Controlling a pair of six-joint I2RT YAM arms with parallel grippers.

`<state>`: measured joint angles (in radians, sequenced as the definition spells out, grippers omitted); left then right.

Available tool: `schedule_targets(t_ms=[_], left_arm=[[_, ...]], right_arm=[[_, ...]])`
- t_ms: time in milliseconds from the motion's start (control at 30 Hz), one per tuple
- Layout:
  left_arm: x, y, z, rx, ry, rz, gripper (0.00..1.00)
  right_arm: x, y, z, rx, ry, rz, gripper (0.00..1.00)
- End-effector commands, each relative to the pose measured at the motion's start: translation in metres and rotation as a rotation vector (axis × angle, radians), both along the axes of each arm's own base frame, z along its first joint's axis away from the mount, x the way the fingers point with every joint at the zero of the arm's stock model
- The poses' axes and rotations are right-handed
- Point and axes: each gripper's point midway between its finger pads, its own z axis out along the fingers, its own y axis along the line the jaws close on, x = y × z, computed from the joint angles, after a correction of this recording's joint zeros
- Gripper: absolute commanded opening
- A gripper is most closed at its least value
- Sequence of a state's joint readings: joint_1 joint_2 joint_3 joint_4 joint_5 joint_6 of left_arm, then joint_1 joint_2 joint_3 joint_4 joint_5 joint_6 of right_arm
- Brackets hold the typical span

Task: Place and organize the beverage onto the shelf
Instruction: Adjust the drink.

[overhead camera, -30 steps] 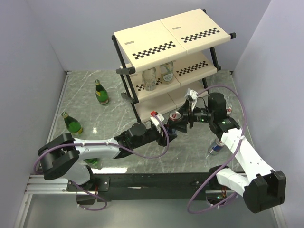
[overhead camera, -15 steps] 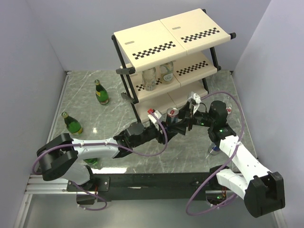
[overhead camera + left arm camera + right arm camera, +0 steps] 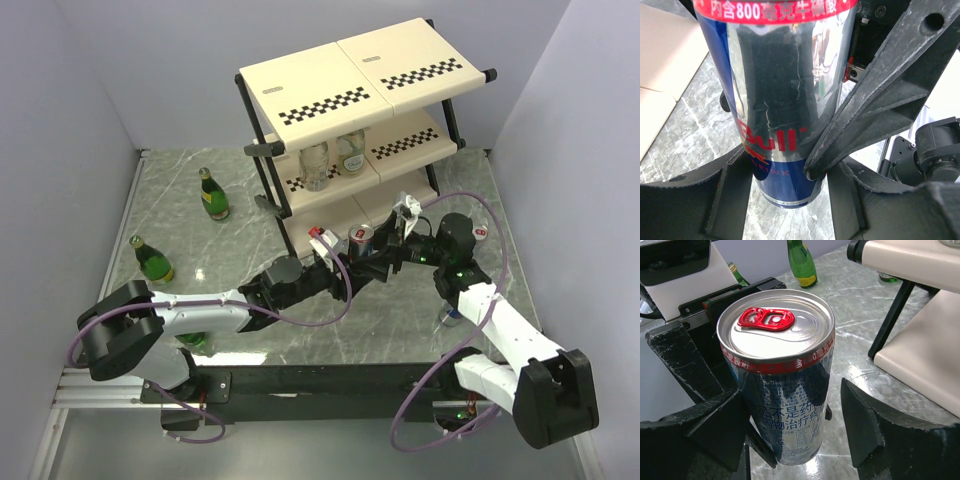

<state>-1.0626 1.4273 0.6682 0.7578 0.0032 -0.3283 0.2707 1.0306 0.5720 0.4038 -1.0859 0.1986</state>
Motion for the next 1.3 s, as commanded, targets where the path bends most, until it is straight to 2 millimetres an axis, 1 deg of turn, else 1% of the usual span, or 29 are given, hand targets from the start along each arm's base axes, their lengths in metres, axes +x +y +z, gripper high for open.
schedule_targets(t_ms=[0,233,333,467,567,600,800,900,967,1033,1067,1100,1133,1167,1200,1233,1267], left_arm=[[-0.004,0.0,0.11,-0.282,-0.139,-0.015,0.01],[-0.003,0.001,0.123,-0.337,-0.137,-0.008,0.01],[-0.004,0.002,0.135,-0.371,-0.144,-0.013,0.01],[-0.004,0.002,0.144,-0.387,-0.151,-0.012,0.01],[-0.002,-0.001,0.145,-0.379,-0.161,-0.009,0.01],[0.003,0.0,0.144,-0.376,-0.154,0.018,0.01],[0.005,-0.005,0.145,-0.389,-0.149,0.004,0.01],[0.006,-0.006,0.149,-0.401,-0.149,0.004,0.01],[0.006,-0.008,0.152,-0.41,-0.149,0.0,0.01],[0.008,-0.01,0.153,-0.415,-0.147,0.002,0.01],[0.008,-0.011,0.154,-0.417,-0.146,0.0,0.01],[0.008,-0.012,0.152,-0.414,-0.143,0.0,0.02],[0.008,-0.012,0.153,-0.414,-0.143,0.0,0.04],[0.009,-0.012,0.152,-0.415,-0.138,0.0,0.07],[0.009,-0.011,0.153,-0.417,-0.138,0.0,0.13],[0.009,-0.01,0.151,-0.416,-0.134,0.003,0.15],[0.008,-0.01,0.149,-0.415,-0.129,0.0,0.19]], right_arm=[[0.005,0.002,-0.002,0.011,-0.005,-0.015,0.75],[0.006,0.003,-0.004,0.044,0.035,-0.036,0.77],[0.009,0.003,-0.006,0.046,0.057,-0.045,0.78],[0.009,0.004,-0.005,0.05,0.065,-0.045,0.78],[0.009,0.004,-0.007,0.044,0.078,-0.044,0.78],[0.009,0.004,-0.008,0.039,0.079,-0.045,0.78],[0.012,0.006,-0.008,0.028,0.073,-0.054,0.77],[0.012,0.006,-0.007,0.03,0.073,-0.057,0.72],[0.013,0.006,-0.004,0.036,0.064,-0.059,0.64],[0.012,0.007,-0.002,0.047,0.073,-0.047,0.54],[0.011,0.008,0.002,0.057,0.061,-0.037,0.41],[0.01,0.009,0.003,0.065,0.076,-0.031,0.33],[0.01,0.009,0.004,0.07,0.073,-0.032,0.17],[0.012,0.009,0.005,0.072,0.071,-0.041,0.1],[0.014,0.008,0.006,0.074,0.058,-0.057,0.04],[0.014,0.007,0.006,0.072,0.052,-0.062,0.0],[0.015,0.007,0.006,0.072,0.047,-0.068,0.0]])
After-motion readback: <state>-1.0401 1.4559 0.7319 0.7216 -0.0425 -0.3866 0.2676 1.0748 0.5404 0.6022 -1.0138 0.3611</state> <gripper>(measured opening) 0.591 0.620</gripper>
